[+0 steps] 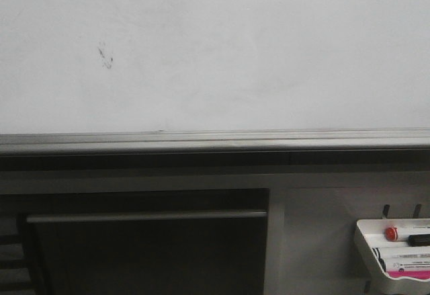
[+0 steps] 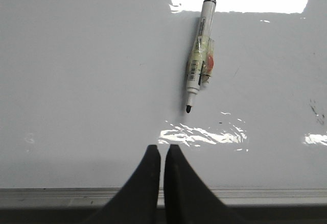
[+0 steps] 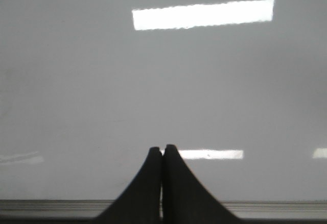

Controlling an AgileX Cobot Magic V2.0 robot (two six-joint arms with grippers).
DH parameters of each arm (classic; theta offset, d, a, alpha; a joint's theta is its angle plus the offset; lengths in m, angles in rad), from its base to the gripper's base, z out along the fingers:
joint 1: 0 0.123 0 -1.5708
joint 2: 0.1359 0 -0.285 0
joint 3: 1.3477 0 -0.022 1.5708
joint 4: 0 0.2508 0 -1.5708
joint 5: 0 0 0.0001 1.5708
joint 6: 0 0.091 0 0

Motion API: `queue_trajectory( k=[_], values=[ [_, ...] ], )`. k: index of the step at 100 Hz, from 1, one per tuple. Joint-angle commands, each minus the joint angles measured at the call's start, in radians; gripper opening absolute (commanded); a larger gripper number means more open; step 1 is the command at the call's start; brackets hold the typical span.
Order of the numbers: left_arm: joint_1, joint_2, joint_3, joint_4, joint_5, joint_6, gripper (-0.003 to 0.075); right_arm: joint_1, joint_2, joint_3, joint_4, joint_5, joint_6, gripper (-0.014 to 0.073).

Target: Write number 2 on whiteboard

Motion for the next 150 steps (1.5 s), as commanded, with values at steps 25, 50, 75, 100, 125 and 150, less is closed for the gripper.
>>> queue_trajectory(
  k=[25, 50, 75, 100, 125, 150],
  values=[
    [0.001, -0.027, 0.033, -0.007, -0.079, -0.001, -0.0018, 0.002, -0.011, 0.029, -0.007, -0.08, -0.005, -0.0072],
    [0.001, -0.027, 0.033, -0.007, -0.079, -0.001, -0.0018, 0.002, -0.011, 0.029, -0.007, -0.08, -0.005, -0.0072],
    [0.001, -0.027, 0.033, -0.007, -0.083, -0.001, -0.0018, 0.002, -0.011, 0.029, -0.007, -0.08, -0.005, -0.0072],
    [0.001, -0.027, 0.033, -0.007, -0.156, -0.001, -0.0018, 0.002, -0.011, 0.029, -0.007, -0.09, -0.005, -0.0072],
    [0.001, -0.025, -0.088, -0.037, -0.097, -0.005, -0.0018, 0.002, -0.009, -0.099, 0.097, 0.013, -0.005, -0.0072],
    [0.001, 0.08, -0.38, -0.041, 0.189, -0.005, -0.0018, 0.002, 0.008, -0.341, 0.097, 0.29, -0.005, -0.0072]
  ],
)
